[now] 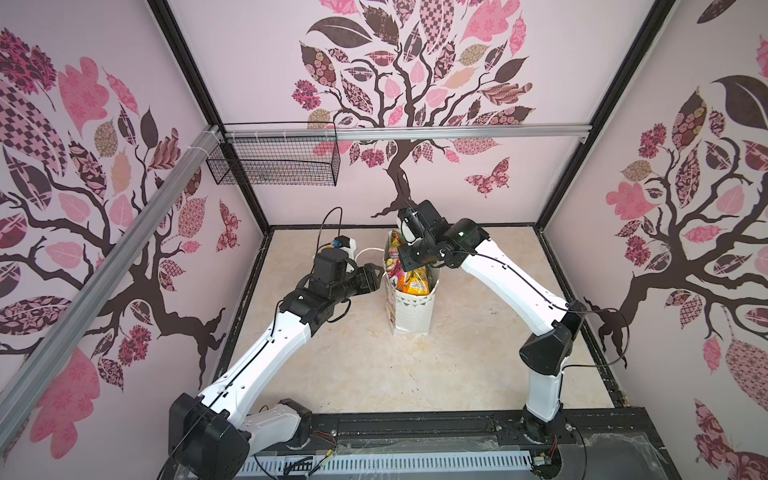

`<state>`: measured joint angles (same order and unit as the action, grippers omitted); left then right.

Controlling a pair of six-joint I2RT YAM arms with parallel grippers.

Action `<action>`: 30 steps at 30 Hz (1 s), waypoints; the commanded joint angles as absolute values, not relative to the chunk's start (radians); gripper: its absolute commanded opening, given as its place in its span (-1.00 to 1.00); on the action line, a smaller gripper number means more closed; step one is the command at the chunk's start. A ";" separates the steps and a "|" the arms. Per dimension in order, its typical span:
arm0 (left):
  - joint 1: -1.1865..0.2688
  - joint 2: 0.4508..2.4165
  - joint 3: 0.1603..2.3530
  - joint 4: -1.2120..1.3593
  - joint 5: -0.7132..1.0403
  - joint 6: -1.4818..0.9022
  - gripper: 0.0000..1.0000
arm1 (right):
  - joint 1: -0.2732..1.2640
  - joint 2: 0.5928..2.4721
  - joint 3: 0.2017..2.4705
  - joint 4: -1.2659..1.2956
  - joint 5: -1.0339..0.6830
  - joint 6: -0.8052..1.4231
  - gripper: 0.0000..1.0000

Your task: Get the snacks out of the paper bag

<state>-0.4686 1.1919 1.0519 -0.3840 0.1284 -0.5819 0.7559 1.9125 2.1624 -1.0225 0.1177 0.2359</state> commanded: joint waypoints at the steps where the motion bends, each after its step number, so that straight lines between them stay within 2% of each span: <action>1: -0.465 1.177 1.068 -0.411 0.122 -0.554 0.32 | 0.750 1.825 2.236 -0.922 0.146 0.232 -1.00; 10: -0.464 1.168 1.065 -0.414 0.120 -0.552 0.34 | 0.748 1.838 2.226 -0.925 0.163 0.221 -1.00; 14: -0.464 1.168 1.070 -0.415 0.120 -0.548 0.34 | 0.745 1.839 2.210 -0.916 0.160 0.222 -0.64; 22: -0.465 1.165 1.072 -0.417 0.120 -0.550 0.35 | 0.743 1.837 2.180 -0.918 0.160 0.222 -0.61; 30: -0.464 1.163 1.074 -0.417 0.131 -0.549 0.35 | 0.722 1.846 2.003 -0.934 0.151 0.257 -0.20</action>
<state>-0.4686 1.1805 1.0519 -0.4145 0.1211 -0.5678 0.7387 1.8729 2.0483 -0.9154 0.1528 0.2379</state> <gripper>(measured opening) 0.675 0.380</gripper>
